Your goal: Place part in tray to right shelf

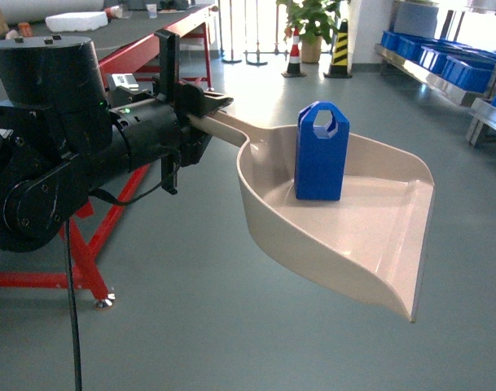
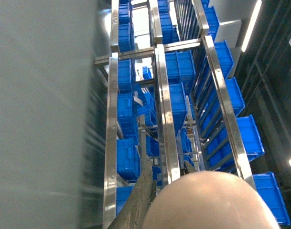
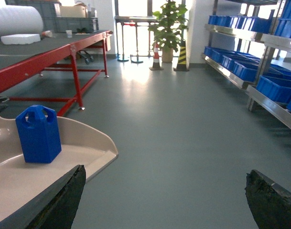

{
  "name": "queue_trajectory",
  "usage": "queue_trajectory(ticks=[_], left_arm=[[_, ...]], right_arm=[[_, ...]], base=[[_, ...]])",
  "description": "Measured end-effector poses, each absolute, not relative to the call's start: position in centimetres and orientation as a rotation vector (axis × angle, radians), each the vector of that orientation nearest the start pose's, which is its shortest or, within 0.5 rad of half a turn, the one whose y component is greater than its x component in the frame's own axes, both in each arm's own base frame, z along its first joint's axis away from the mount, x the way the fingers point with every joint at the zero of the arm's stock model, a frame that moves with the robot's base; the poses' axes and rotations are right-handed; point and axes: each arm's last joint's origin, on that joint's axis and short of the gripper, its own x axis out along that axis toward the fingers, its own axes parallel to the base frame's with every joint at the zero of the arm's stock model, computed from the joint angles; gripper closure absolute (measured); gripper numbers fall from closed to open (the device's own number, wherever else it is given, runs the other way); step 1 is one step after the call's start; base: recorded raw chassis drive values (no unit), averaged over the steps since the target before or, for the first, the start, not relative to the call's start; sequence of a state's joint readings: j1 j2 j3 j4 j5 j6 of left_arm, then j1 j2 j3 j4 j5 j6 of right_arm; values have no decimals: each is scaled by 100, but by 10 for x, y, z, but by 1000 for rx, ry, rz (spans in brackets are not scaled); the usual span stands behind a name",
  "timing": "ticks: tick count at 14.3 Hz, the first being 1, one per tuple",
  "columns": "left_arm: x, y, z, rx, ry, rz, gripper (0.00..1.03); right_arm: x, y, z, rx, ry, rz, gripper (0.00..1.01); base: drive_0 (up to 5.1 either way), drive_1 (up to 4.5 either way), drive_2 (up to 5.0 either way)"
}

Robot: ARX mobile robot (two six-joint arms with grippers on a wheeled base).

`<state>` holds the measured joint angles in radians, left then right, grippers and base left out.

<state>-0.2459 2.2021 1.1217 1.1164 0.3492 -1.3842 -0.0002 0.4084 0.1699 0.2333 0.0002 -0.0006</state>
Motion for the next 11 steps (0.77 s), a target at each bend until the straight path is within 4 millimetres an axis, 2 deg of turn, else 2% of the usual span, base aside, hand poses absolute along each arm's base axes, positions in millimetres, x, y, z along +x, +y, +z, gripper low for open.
queue_trajectory(ticks=[2, 6, 11], left_arm=[[421, -125, 133, -1333, 400, -552, 91], [423, -115, 133, -1337, 374, -524, 91], [423, -116, 134, -1337, 373, -527, 91]], right_arm=[[127, 0, 208, -1, 5, -2, 3], [126, 0, 208, -1, 4, -1, 3], [126, 0, 208, -1, 6, -1, 3]], base=[[15, 150, -120], [19, 436, -399], [4, 419, -411]])
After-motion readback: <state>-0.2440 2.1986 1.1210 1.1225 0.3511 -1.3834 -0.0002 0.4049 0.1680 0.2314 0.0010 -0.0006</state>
